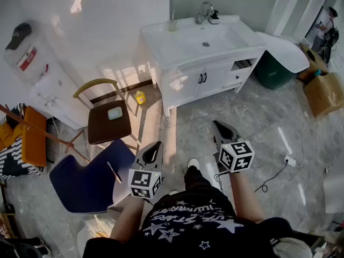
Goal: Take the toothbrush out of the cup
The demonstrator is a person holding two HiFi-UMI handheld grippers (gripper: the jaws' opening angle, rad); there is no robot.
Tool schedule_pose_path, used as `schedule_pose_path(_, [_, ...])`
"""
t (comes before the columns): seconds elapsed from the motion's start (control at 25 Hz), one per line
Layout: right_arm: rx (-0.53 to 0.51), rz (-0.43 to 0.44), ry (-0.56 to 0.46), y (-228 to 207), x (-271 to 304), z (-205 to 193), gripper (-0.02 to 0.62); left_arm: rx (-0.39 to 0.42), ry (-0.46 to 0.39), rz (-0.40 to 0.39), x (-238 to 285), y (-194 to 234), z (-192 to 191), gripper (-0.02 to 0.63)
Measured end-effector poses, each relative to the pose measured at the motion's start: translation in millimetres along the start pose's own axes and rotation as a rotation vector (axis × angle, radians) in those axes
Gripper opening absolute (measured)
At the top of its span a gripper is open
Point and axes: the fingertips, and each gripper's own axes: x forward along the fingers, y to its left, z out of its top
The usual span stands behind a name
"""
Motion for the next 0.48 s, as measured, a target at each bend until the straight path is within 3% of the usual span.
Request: schedule_pose_path(0.48, [0.023, -0.029, 0.03, -2.6, -24.7, -30.8, 0.014, -0.038, 0.055, 0.012, -18.1, -13.1, -34.6, 0.015])
